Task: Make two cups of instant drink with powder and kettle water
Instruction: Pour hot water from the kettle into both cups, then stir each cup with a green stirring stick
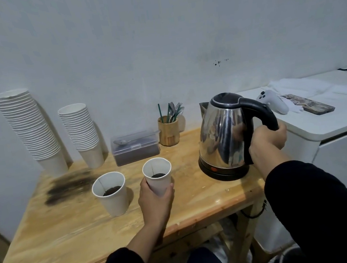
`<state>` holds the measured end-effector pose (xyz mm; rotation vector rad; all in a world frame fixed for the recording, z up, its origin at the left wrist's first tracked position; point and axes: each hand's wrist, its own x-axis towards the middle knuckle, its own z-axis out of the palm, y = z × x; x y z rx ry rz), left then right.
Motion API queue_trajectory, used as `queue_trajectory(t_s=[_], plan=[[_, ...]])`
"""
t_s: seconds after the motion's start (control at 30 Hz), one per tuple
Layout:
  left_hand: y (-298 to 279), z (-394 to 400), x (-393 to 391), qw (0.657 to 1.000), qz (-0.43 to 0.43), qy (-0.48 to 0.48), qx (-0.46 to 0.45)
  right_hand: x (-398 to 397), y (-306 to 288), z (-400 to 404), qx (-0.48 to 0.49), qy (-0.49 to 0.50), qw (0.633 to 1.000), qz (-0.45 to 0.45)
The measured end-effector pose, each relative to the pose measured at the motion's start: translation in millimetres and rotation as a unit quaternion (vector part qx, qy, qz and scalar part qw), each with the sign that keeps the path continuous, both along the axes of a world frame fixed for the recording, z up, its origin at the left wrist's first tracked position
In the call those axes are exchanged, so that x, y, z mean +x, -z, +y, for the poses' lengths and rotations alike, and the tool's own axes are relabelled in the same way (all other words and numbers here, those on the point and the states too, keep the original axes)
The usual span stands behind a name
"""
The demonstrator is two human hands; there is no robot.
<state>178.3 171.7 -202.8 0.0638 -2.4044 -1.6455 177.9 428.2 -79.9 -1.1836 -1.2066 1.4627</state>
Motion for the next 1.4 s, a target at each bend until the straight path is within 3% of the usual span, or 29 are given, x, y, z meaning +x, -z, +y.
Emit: queue_trajectory(t_s=[0.13,0.4,0.47,0.57,0.7,0.87,1.2,1.4], plan=[[0,-1,0,1.0,-0.001,0.002,0.004,3,-2,2,0.015,-0.01,1.0,-0.025],[0,-2,-1,1.0,-0.008,0.007,0.004,9,-18,-20,0.259,-0.041,0.962,-0.072],[0,-3,-1,1.0,-0.009,0.009,0.004,5,-21,-31,0.348,-0.057,0.933,-0.071],[-1,-3,-1,1.0,-0.014,0.014,0.008,-6,-26,-51,0.503,-0.09,0.859,-0.039],[-3,-6,-3,0.999,-0.019,0.026,-0.009,-25,-26,-87,0.562,-0.222,0.797,-0.005],[-1,-14,-9,0.998,-0.021,0.043,-0.046,-62,-18,-111,0.506,-0.331,0.796,-0.04],[10,-13,-8,0.997,-0.002,0.031,-0.071,-148,-6,-104,0.306,-0.333,0.886,-0.099],[13,-12,-10,0.998,-0.003,0.011,-0.066,-194,9,-96,0.2,-0.318,0.919,-0.123]])
